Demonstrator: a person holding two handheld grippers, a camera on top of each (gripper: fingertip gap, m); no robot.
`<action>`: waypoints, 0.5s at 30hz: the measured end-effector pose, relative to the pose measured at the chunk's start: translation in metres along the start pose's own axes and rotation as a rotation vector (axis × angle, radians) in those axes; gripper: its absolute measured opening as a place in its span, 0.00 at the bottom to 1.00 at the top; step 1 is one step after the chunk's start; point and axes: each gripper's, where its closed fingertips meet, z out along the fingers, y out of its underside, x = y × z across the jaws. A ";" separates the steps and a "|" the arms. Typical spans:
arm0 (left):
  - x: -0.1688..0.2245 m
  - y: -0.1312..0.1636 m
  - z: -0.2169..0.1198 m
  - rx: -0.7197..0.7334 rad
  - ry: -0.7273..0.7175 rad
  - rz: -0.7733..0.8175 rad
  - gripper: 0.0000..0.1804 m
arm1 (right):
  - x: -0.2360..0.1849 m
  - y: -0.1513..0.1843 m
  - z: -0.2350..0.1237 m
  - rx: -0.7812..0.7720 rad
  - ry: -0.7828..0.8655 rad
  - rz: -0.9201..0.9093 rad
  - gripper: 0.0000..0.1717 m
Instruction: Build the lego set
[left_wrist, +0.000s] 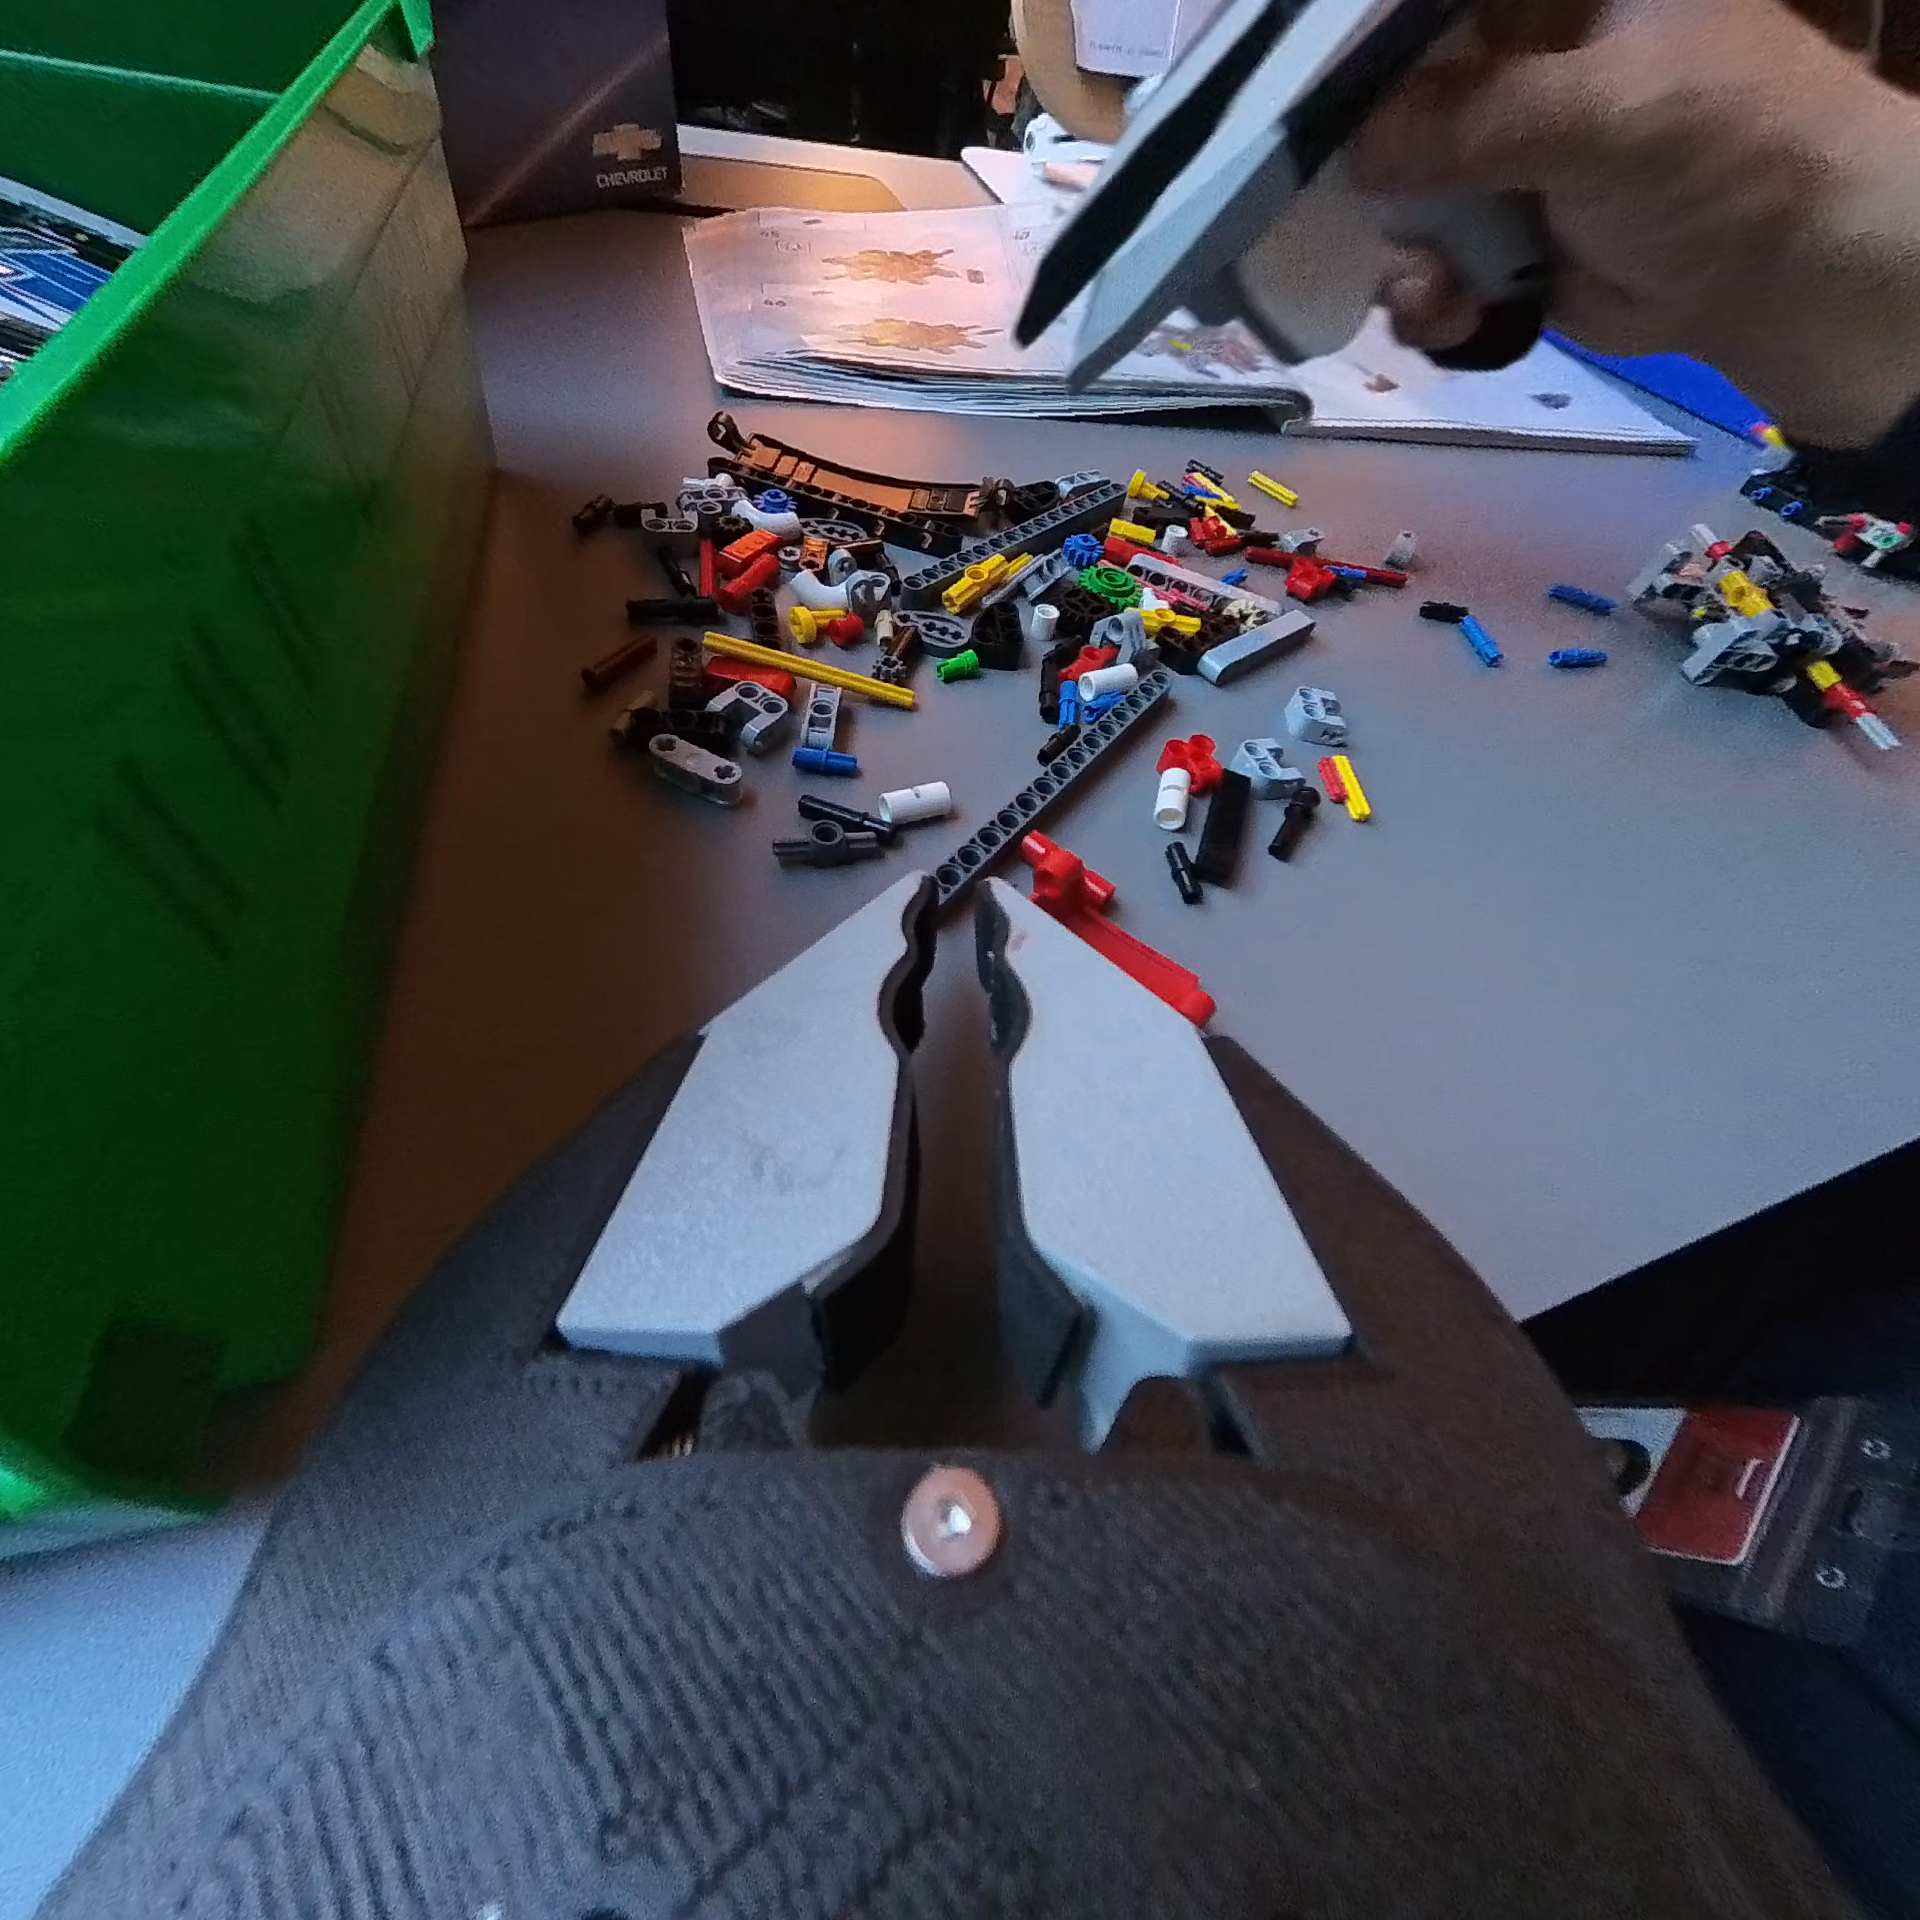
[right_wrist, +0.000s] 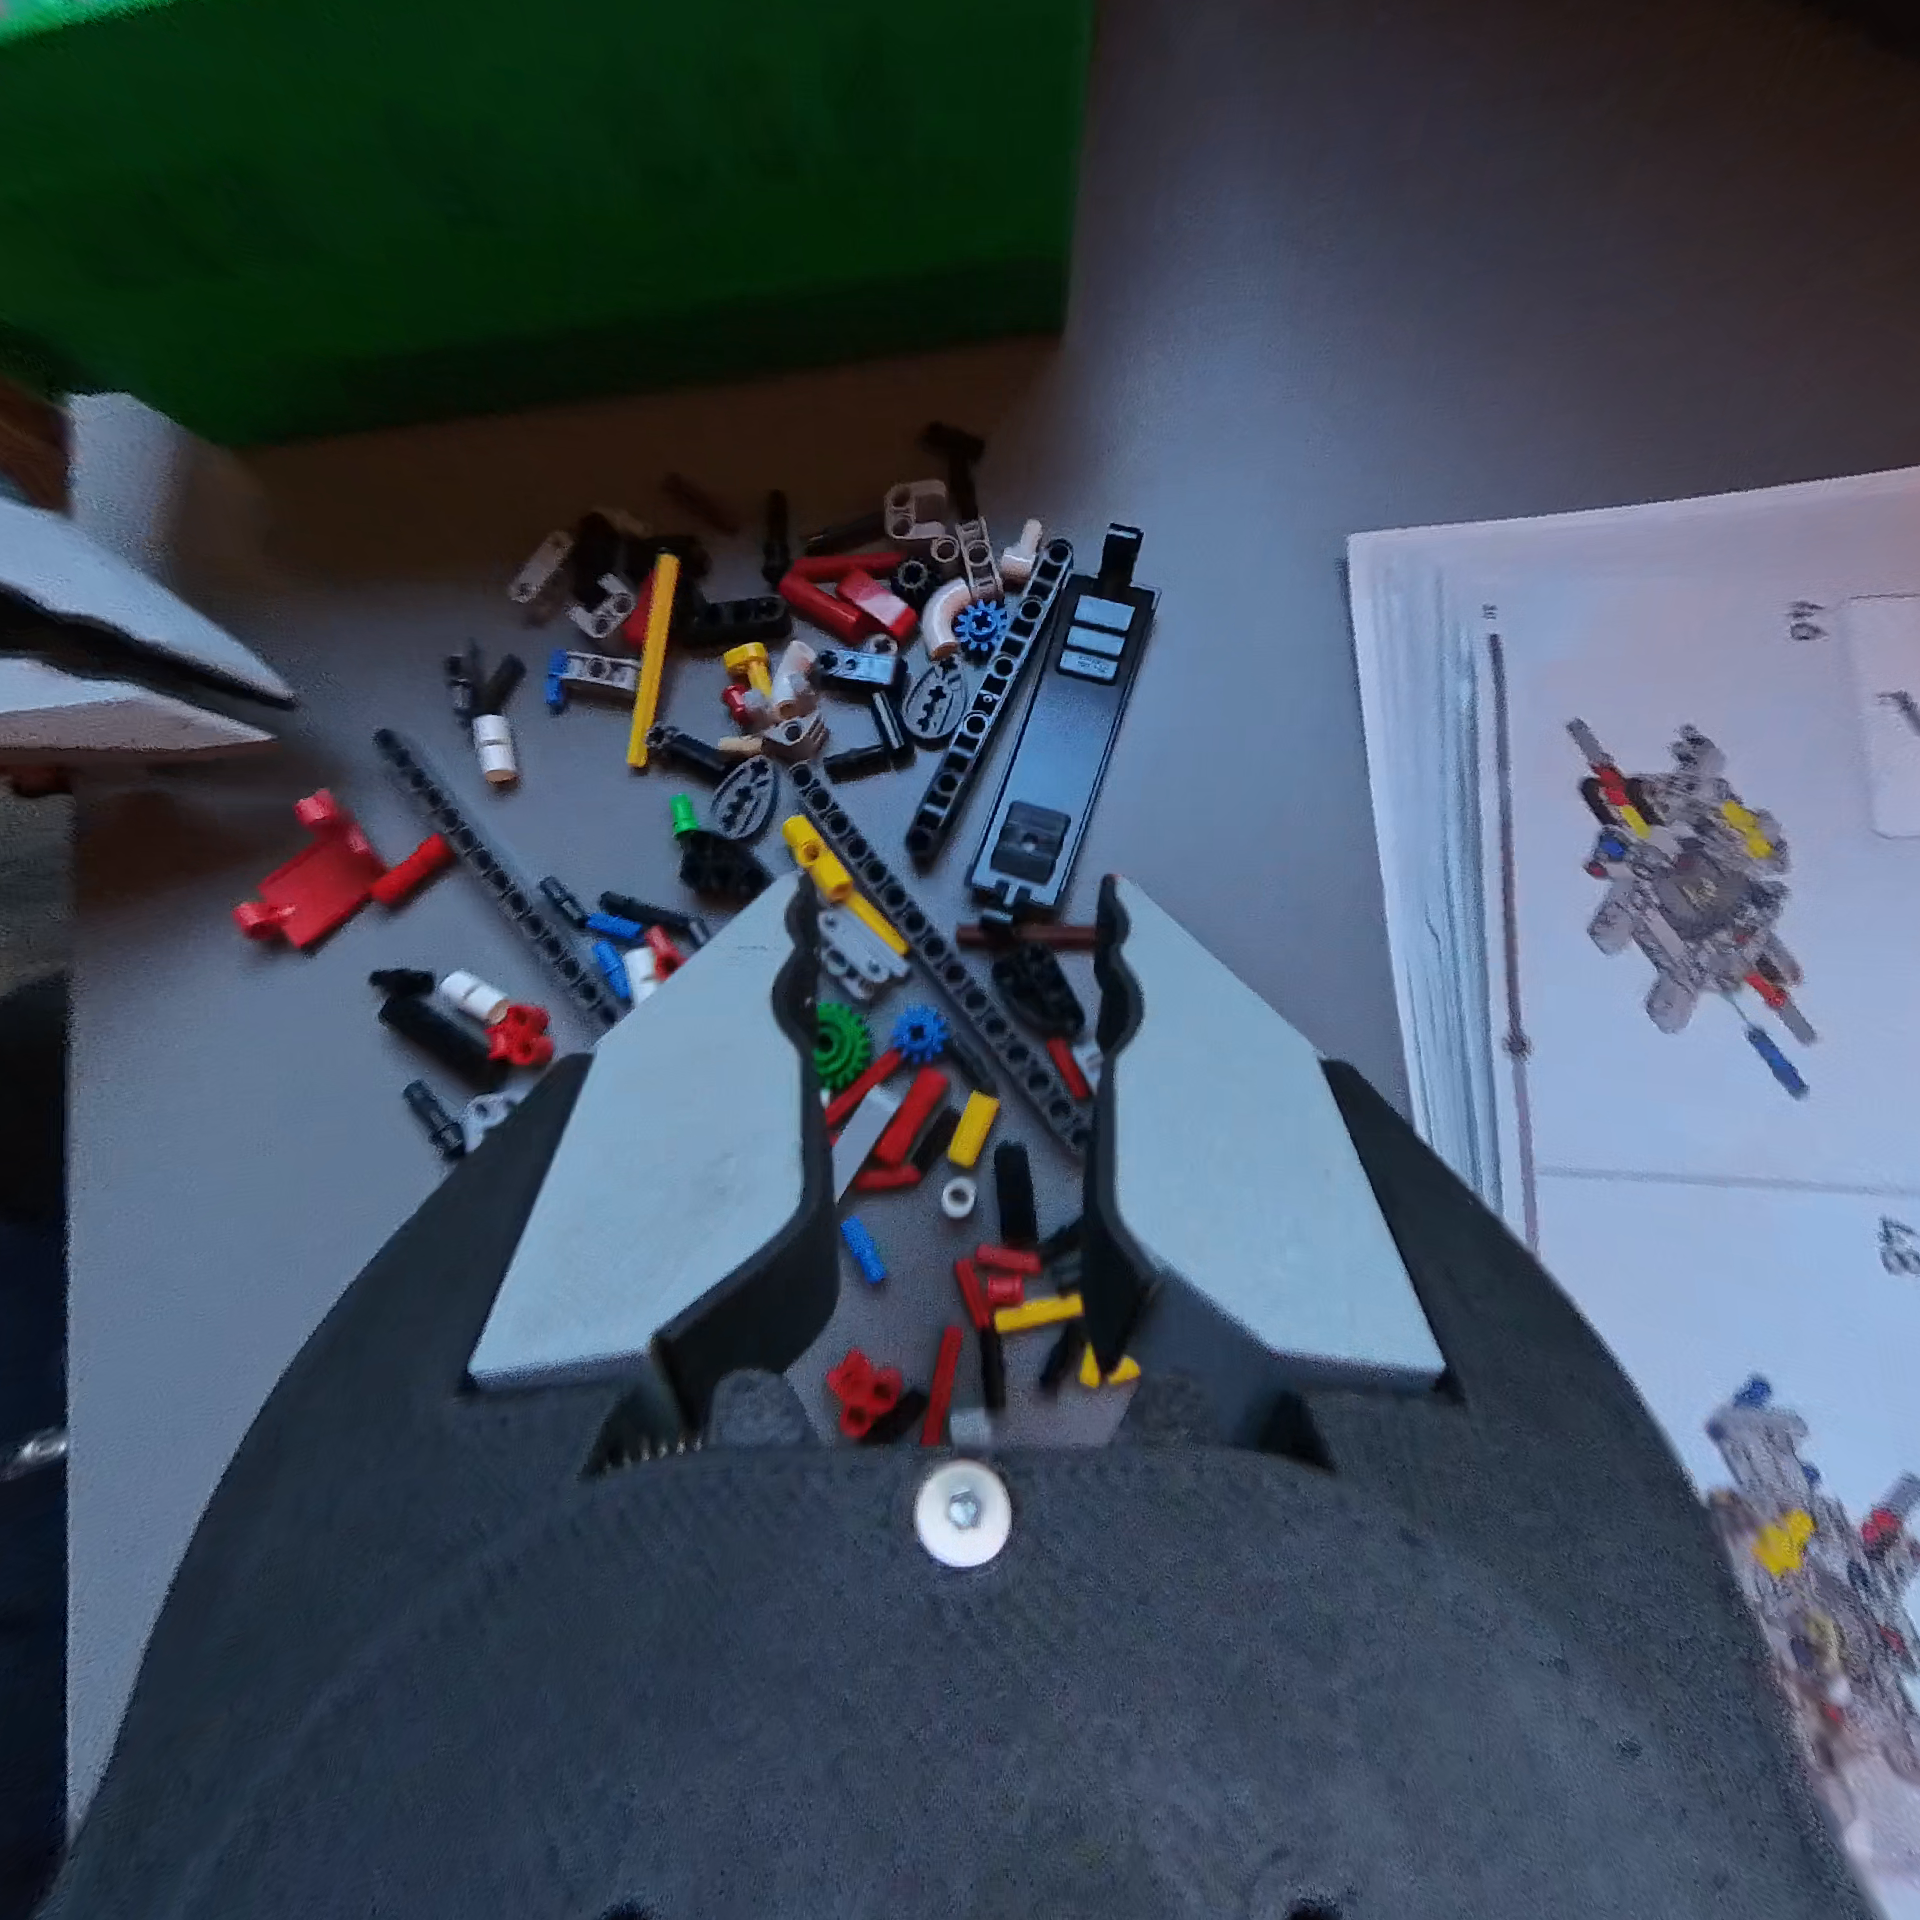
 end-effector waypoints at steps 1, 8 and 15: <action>0.000 0.000 0.000 0.001 0.001 0.000 0.03 | 0.003 0.000 0.010 -0.037 0.006 0.002 0.31; 0.001 -0.001 -0.001 0.011 0.017 -0.016 0.03 | 0.021 0.009 0.050 -0.197 0.079 -0.037 0.32; 0.001 -0.002 -0.001 0.020 0.034 -0.043 0.03 | 0.018 0.009 0.052 -0.239 0.038 -0.051 0.30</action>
